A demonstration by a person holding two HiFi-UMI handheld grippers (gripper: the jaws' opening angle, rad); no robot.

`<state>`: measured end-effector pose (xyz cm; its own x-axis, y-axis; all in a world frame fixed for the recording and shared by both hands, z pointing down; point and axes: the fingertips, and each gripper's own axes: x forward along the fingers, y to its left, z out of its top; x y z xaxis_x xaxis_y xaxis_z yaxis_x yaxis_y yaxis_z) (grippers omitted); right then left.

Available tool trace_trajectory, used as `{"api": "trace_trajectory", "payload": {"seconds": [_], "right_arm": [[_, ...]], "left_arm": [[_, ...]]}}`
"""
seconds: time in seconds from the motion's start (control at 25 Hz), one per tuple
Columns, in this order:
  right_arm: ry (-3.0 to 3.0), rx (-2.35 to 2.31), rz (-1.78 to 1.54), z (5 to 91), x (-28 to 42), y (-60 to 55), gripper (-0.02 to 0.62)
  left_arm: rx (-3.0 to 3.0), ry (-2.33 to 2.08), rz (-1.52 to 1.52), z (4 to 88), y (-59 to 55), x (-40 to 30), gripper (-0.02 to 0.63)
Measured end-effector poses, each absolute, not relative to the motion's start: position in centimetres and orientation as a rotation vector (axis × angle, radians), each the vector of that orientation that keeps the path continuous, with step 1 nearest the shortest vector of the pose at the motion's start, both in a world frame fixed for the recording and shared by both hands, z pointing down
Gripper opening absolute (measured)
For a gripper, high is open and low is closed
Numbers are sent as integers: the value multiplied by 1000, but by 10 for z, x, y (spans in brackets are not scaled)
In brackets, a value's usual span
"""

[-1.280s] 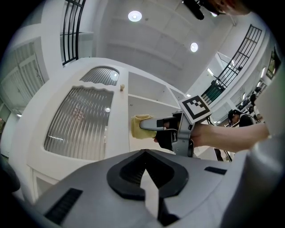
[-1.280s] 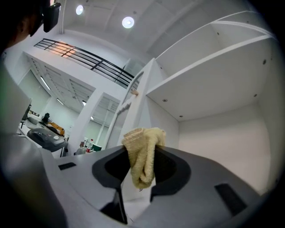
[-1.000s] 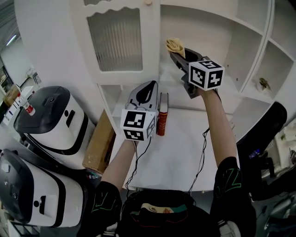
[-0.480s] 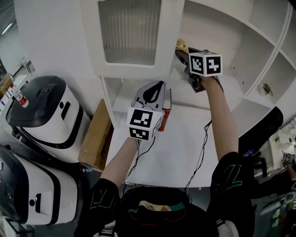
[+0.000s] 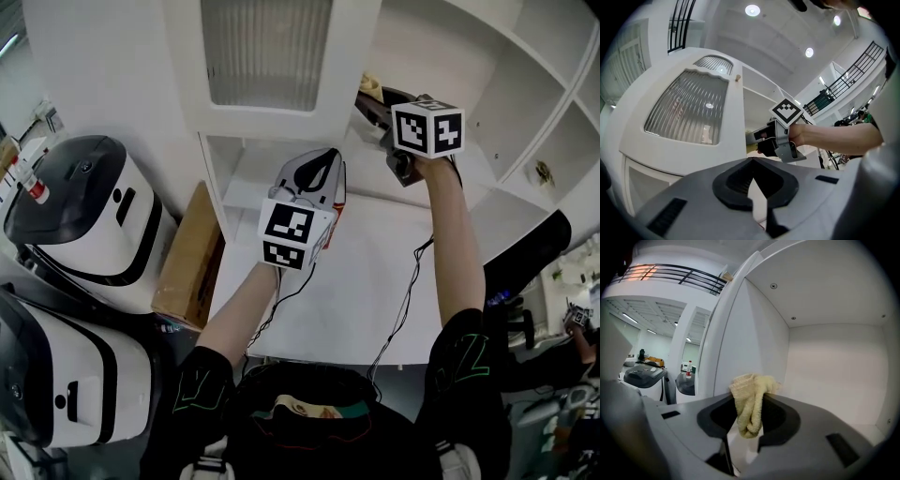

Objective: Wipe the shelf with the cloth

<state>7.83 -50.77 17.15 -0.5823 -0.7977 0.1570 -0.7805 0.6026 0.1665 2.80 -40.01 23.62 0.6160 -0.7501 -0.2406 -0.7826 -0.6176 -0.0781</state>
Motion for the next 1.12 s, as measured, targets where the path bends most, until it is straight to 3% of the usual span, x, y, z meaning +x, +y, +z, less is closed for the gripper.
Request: {"api": "trace_trajectory", "payload": {"seconds": [1.12], "right_arm": [[-2888,1075,-244,180,80,-405,127]], "left_arm": [[-2762,1211,285,256,-393,66,-2]]}}
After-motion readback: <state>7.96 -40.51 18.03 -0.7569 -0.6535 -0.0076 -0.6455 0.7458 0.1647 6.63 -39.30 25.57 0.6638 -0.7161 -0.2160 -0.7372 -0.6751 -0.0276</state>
